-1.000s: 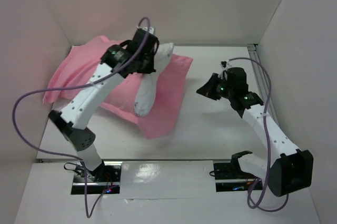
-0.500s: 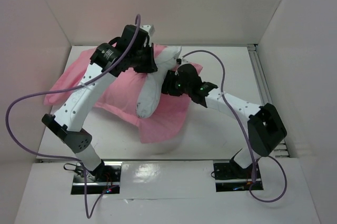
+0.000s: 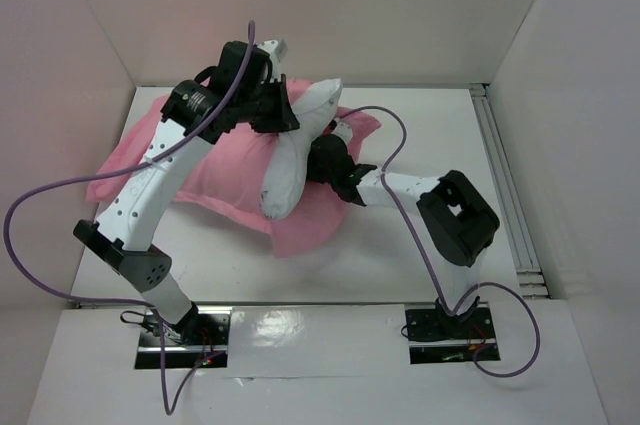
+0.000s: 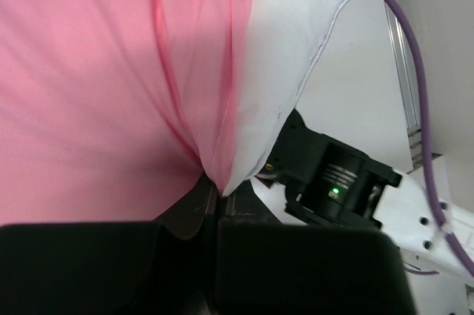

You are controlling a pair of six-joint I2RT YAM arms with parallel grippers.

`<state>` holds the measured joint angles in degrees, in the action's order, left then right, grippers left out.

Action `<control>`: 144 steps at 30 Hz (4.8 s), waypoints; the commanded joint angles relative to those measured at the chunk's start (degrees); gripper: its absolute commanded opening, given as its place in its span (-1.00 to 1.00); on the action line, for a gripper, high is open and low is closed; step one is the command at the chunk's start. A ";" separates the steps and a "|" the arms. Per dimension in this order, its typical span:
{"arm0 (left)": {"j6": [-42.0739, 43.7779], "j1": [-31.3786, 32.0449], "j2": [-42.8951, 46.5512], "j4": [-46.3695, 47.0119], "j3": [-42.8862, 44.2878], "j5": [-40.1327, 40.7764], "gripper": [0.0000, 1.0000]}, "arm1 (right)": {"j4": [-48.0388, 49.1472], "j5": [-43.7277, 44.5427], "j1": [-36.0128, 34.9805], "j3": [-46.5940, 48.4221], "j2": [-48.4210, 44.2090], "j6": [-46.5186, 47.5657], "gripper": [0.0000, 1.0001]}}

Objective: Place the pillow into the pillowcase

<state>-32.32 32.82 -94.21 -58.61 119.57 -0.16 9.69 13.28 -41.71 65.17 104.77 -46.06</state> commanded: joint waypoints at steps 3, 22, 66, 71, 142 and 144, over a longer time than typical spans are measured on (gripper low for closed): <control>-3.10 0.05 5.27 6.93 -1.61 -4.41 -1.00 | 0.16 9.48 -1.00 2.52 -1.39 -3.16 -0.94; -8.55 -1.70 -0.70 13.61 -25.61 10.35 -1.00 | -23.12 -23.82 17.62 -16.21 -34.63 14.94 -1.00; -11.01 11.65 -6.43 16.77 -27.37 -2.22 -1.00 | -34.57 3.40 18.17 -12.70 -30.59 10.47 0.54; -12.16 10.95 -4.66 16.77 -26.76 -1.07 -1.00 | -32.37 7.20 10.25 -13.22 -30.59 10.47 0.16; 1.47 7.96 -2.63 6.94 -33.35 3.06 -1.00 | -12.17 -2.81 20.00 -9.18 -39.47 9.42 -1.00; 1.99 9.01 -3.17 6.41 -33.35 3.06 -1.00 | -10.49 -3.43 21.49 -9.18 -39.47 8.36 -1.00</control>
<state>-34.54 41.08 -95.94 -40.01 86.41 0.75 -12.21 7.29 -23.94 51.40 68.34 -38.63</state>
